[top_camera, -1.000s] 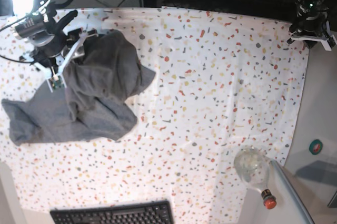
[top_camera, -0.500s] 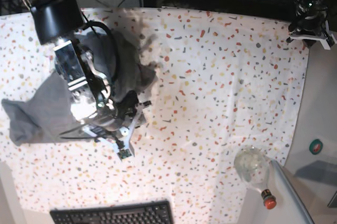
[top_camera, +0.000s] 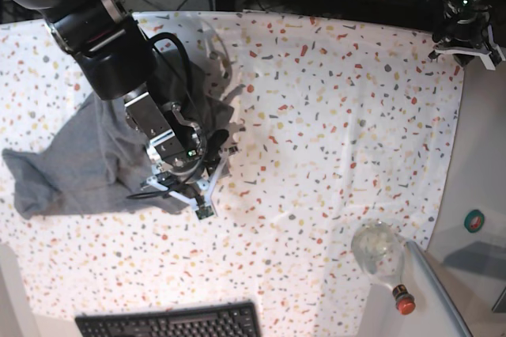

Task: Layout the t-shirt on the table in an organized manner, then fold the t-shirt properly
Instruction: 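Lift the shirt with the right gripper and drape it across the cloth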

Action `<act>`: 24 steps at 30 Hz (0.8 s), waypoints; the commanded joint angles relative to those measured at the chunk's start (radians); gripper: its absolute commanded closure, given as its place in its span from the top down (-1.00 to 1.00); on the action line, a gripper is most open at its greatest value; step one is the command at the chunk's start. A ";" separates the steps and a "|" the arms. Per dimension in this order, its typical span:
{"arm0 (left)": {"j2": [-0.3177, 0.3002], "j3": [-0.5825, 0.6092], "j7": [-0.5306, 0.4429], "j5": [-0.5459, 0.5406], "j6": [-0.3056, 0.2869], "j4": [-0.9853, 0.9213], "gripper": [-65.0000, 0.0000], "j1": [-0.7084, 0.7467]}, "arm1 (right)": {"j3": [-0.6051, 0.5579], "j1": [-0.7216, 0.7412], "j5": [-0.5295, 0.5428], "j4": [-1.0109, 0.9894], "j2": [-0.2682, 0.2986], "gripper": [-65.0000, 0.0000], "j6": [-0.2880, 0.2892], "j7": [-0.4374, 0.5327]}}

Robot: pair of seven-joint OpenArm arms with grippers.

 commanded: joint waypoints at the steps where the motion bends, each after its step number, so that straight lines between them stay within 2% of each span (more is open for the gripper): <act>1: -0.012 -0.005 -0.018 0.000 -0.003 0.014 -0.72 0.000 | -0.005 0.010 -0.005 -0.001 0.002 -0.17 -0.004 -0.004; 3: -0.012 -0.005 -0.018 0.000 -0.003 0.014 -0.72 -0.001 | -0.006 -0.010 -0.005 0.008 0.005 -0.91 -0.004 0.042; 4: -0.012 -0.005 -0.018 0.000 -0.003 0.014 -0.72 -0.003 | -0.006 -0.020 -0.005 0.036 0.007 -1.00 -0.004 0.065; 6: -0.012 -0.002 -0.018 0.000 -0.003 0.014 -0.72 -0.003 | -0.008 -0.053 -0.005 0.134 0.008 -1.00 -0.004 0.088; 8: -0.023 0.055 -0.020 0.003 -0.005 0.016 -0.73 0.004 | -0.018 -0.073 -0.006 0.249 0.022 -1.00 0.001 0.073; 10: -0.066 0.158 -0.020 0.035 -0.005 0.019 -0.73 0.019 | -0.075 -0.077 -0.006 0.386 0.040 -1.00 0.002 0.033; 12: -0.100 0.282 -0.021 0.107 -0.005 0.016 -0.73 0.022 | -0.127 -0.068 -0.006 0.527 0.085 -1.00 0.011 -0.001; 14: -0.106 0.359 -0.023 0.165 -0.005 0.014 -0.73 0.014 | -0.143 -0.045 -0.006 0.671 0.128 -1.00 0.060 -0.019; 16: -0.100 0.379 -0.023 0.184 -0.005 0.014 -0.73 -0.013 | -0.136 -0.030 -0.006 0.798 0.165 -1.00 0.096 -0.057; 19: -0.083 0.388 -0.020 0.184 -0.005 0.010 -0.73 -0.035 | -0.074 -0.008 -0.002 0.949 0.217 -1.00 0.106 -0.128; 21: -0.075 0.388 -0.020 0.185 -0.005 0.008 -0.73 -0.046 | 0.015 -0.025 0.002 1.036 0.266 -1.00 0.106 -0.140; 24: -0.075 0.388 -0.020 0.187 -0.005 0.008 -0.73 -0.055 | 0.189 -0.132 0.003 1.159 0.343 -1.00 0.108 -0.140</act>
